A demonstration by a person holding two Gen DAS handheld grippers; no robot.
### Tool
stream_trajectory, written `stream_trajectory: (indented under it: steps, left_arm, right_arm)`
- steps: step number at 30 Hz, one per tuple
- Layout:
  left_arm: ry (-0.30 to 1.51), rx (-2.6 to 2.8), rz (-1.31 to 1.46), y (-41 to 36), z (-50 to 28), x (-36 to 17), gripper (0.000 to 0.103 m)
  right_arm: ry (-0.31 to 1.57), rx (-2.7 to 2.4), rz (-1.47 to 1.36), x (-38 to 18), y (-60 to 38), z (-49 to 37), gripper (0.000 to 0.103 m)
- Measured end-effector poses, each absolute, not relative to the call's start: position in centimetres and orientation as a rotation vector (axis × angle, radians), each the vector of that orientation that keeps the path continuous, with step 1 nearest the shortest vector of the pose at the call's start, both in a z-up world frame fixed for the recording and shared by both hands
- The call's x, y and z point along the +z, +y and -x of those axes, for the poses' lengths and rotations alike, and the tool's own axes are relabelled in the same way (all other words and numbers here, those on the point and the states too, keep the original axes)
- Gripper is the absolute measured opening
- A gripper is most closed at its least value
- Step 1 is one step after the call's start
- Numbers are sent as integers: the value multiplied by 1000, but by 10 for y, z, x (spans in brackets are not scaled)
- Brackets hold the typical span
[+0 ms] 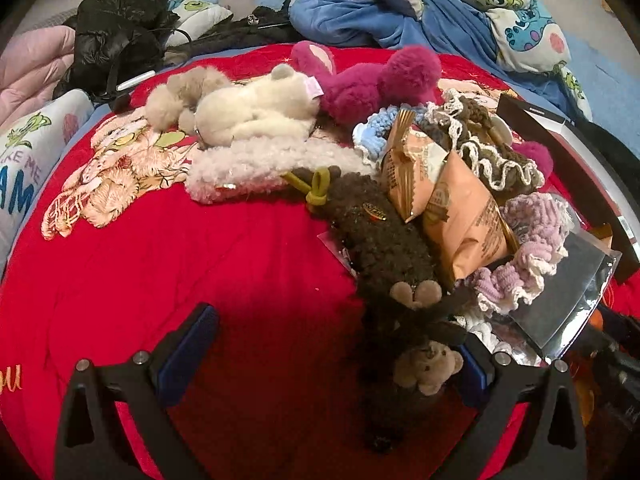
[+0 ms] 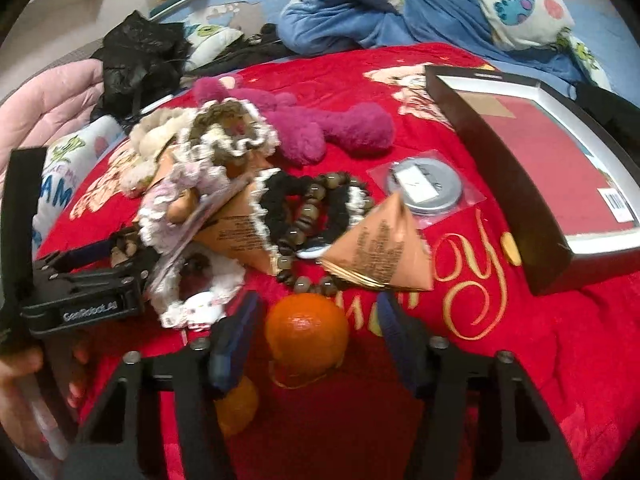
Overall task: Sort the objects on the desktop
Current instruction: 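Grasp the brown fuzzy monkey toy with the left tool while the right tool grasps a mandarin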
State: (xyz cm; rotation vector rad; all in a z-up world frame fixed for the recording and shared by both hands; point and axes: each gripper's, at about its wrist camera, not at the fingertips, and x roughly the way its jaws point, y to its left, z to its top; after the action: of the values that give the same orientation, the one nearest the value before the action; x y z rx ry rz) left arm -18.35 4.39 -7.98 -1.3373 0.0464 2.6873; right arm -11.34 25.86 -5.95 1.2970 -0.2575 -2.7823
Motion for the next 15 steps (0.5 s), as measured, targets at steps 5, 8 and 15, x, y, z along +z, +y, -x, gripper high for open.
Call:
stream_trajectory:
  steps: [5, 8, 15]
  left_arm:
    - [96, 2694, 1359, 48, 183, -80, 103]
    - [89, 2688, 1354, 49, 181, -77, 95]
    - [130, 2679, 1284, 56, 161, -65, 34]
  right_arm:
    - [-386, -2773, -1291, -60, 268, 112, 44]
    - [-380, -2786, -1299, -59, 267, 110, 37]
    - [-414, -2780, -1288, -56, 266, 104, 36]
